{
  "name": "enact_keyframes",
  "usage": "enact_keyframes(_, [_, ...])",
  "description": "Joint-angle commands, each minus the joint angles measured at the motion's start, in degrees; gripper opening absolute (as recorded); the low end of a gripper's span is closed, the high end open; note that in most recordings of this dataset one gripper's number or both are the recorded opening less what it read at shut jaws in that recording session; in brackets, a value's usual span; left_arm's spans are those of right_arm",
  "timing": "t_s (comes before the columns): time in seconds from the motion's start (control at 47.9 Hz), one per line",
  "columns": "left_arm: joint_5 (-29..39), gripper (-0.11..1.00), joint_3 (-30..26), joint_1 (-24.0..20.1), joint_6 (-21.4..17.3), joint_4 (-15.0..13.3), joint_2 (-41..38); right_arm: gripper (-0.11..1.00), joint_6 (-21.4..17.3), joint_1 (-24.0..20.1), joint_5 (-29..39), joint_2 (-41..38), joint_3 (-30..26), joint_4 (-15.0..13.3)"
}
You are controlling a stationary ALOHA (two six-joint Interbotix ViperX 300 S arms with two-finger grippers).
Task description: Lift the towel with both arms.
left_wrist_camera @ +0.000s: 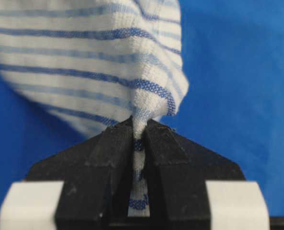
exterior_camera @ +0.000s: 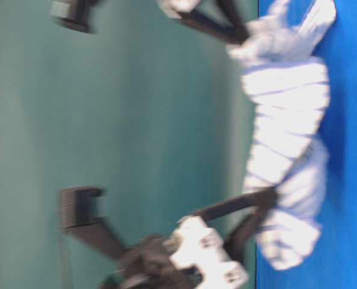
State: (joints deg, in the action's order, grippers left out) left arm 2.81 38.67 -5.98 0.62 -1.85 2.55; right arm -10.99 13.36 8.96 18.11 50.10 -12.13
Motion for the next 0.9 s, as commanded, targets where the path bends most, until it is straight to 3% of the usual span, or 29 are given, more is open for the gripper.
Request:
enact_keyframes(0.0, [2.64, 0.03, -1.85, -0.44, -0.09, 0.0, 5.1, 0.02, 0.26, 0.18, 3.87, 5.98, -3.6, -0.18])
enact_keyframes(0.292, [11.6, 0.03, -7.38, -0.97, -0.09, 0.09, 14.5, 0.02, 1.67, 0.18, 13.36, 13.54, -13.36, -0.35])
enact_keyframes(0.876, [21.18, 0.03, -20.04, -1.14, -0.7, 0.18, 22.06, 0.02, 6.15, 0.18, 21.62, 14.24, -29.79, -0.35])
